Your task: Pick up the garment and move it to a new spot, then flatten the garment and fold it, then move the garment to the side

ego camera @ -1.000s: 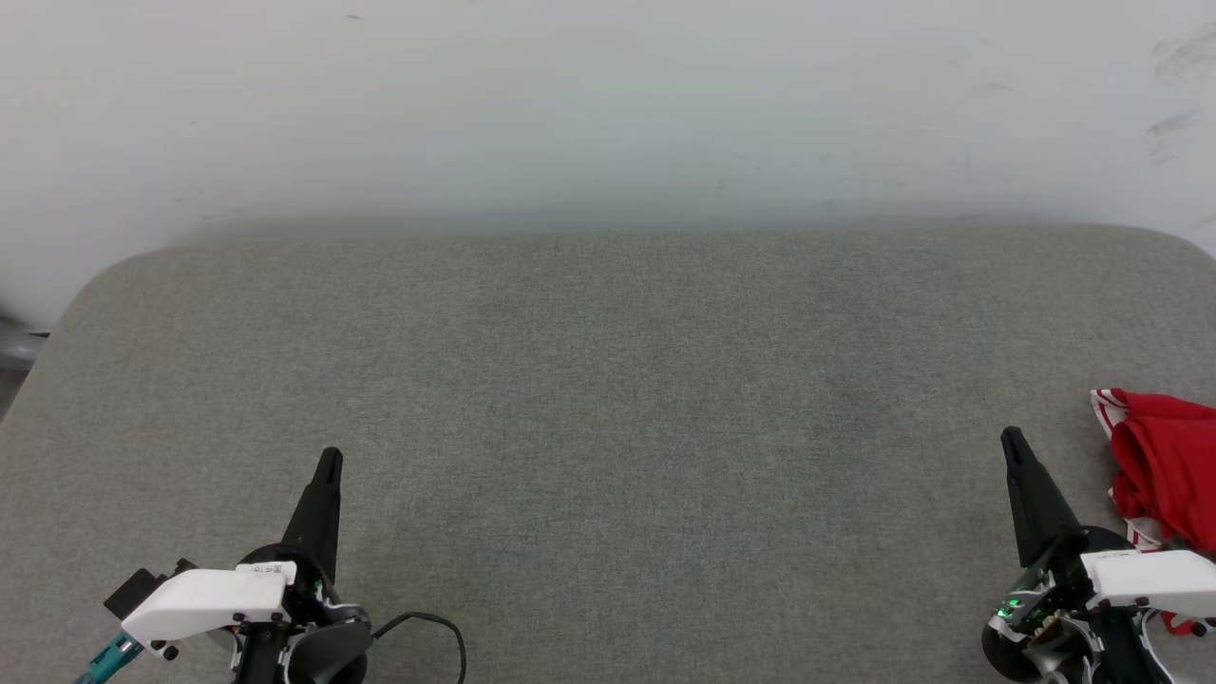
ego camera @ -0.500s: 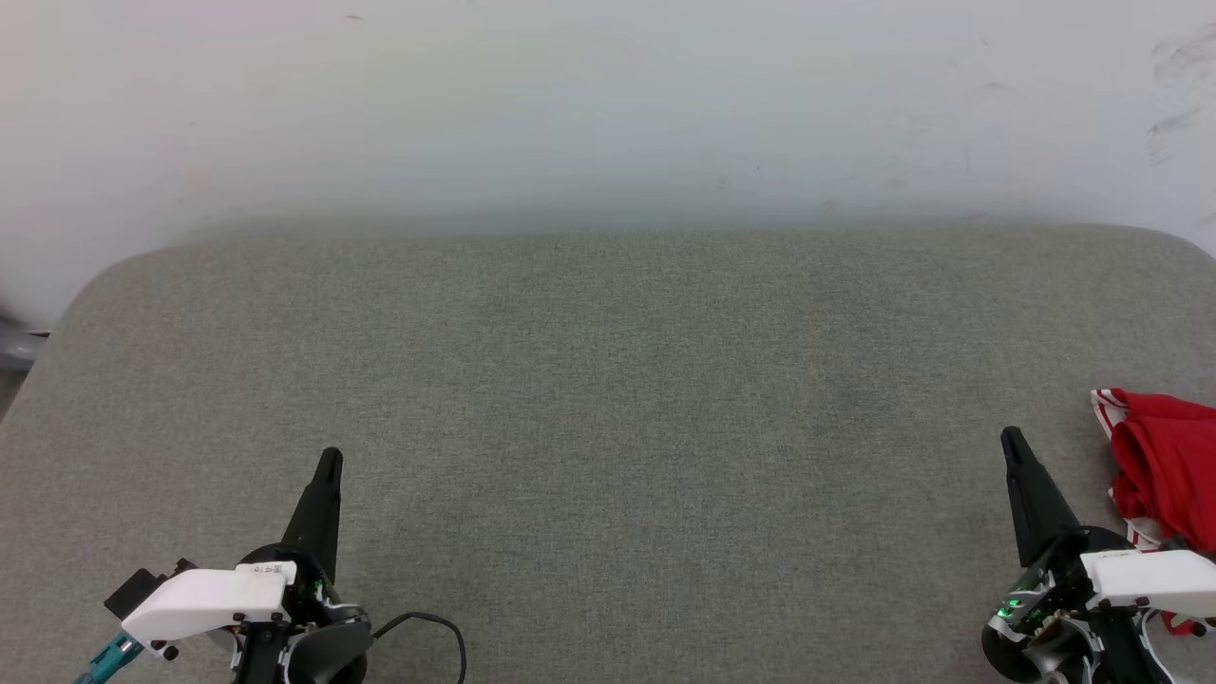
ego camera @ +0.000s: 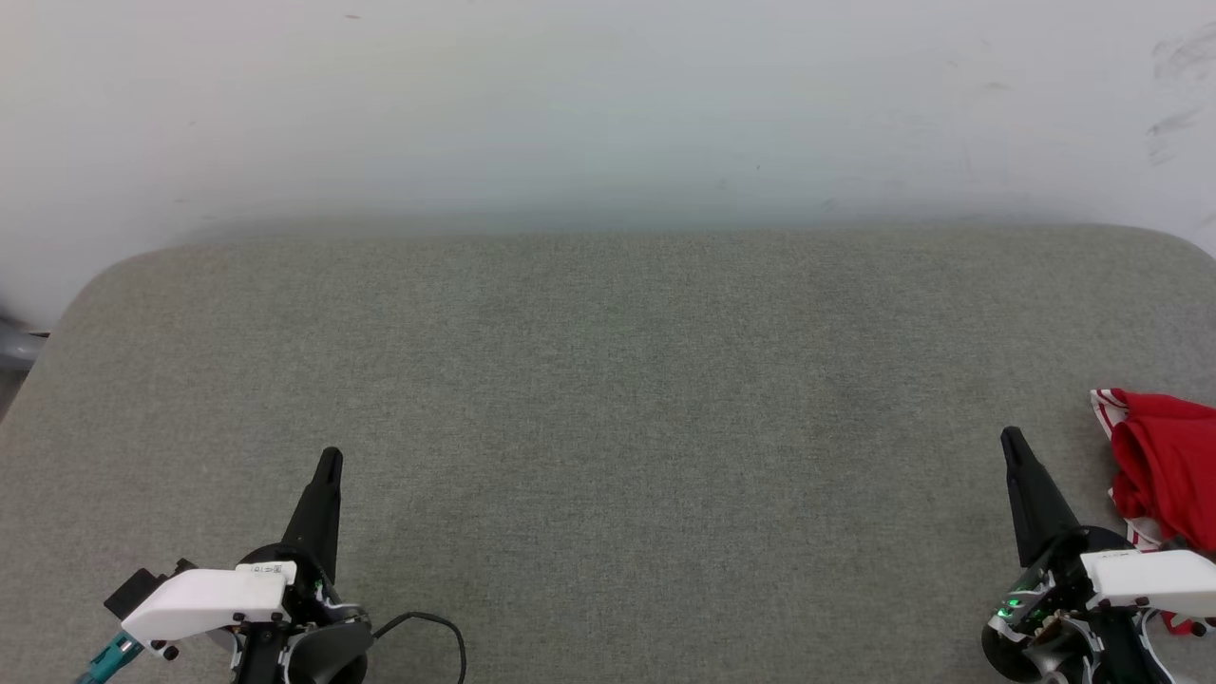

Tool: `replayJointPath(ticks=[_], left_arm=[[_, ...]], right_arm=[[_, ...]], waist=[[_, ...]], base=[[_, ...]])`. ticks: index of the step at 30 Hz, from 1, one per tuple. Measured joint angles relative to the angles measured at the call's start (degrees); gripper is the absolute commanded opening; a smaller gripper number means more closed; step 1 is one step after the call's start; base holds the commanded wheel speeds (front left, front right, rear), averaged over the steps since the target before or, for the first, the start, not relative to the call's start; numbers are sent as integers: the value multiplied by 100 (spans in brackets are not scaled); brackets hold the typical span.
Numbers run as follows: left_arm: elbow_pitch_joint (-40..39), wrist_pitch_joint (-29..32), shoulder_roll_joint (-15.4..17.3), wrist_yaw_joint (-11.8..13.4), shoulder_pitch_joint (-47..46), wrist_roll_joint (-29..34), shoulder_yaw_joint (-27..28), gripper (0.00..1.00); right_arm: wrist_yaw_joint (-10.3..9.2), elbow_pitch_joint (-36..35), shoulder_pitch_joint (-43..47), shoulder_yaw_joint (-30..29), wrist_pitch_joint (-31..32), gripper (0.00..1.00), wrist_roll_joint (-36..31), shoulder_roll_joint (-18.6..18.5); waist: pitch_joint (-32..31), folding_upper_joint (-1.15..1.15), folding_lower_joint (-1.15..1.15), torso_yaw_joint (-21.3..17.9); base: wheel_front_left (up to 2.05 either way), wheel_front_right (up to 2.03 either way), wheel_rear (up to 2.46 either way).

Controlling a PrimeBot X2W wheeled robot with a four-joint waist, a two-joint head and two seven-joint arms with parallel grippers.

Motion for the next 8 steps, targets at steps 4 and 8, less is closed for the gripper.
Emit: replayJointPath(ticks=[4, 8], left_arm=[[0, 0, 0, 0, 0, 0, 0, 0], [0, 0, 0, 0, 0, 0, 0, 0]], right_arm=[[0, 0, 0, 0, 0, 0, 0, 0], [0, 0, 0, 0, 0, 0, 0, 0]], waist=[[0, 0, 0, 0], [0, 0, 0, 0]], base=[[0, 0, 0], [0, 0, 0]])
